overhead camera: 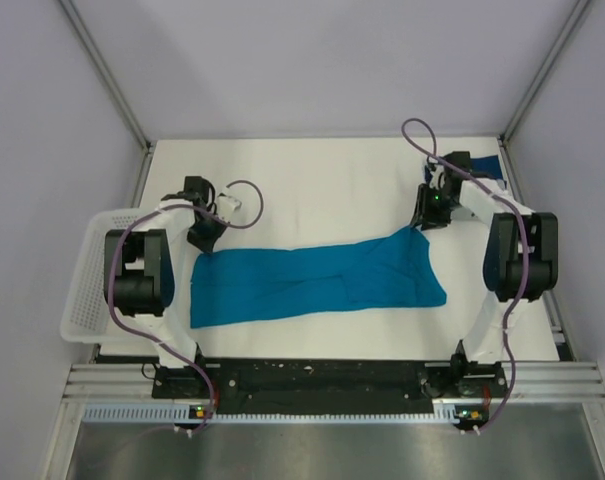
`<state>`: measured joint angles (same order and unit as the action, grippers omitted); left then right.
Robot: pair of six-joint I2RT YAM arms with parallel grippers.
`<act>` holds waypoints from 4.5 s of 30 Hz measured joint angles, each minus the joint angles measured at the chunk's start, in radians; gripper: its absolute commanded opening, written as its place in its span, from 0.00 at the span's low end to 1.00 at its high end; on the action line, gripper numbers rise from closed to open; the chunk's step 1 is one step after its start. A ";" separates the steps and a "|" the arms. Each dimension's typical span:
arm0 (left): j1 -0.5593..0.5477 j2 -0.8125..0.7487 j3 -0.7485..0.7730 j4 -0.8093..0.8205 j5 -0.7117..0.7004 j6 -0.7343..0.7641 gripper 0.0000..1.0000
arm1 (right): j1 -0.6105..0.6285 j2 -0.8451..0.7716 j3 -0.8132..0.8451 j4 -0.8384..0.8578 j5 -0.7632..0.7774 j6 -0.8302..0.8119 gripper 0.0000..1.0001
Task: Fold and stack the t-shirts
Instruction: Fold the other side of the tshirt into a rectangle, then rotate the tshirt 80 degrees
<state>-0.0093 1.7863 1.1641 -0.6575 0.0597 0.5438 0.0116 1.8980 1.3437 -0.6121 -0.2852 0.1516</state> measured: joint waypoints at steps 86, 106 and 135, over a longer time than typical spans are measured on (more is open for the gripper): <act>-0.049 -0.143 -0.002 -0.078 0.120 0.056 0.51 | 0.029 -0.131 -0.086 0.025 0.204 0.077 0.41; -0.081 -0.035 -0.074 0.076 0.087 0.104 0.00 | -0.051 0.018 -0.040 0.023 0.162 0.055 0.00; -0.061 -0.304 -0.325 -0.053 -0.051 0.119 0.42 | 0.082 0.521 0.914 -0.053 -0.057 0.138 0.62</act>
<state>-0.0700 1.4818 0.8394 -0.7105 0.0082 0.6624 0.0940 2.4195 2.2574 -0.6655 -0.3424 0.2897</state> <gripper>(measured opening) 0.420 0.615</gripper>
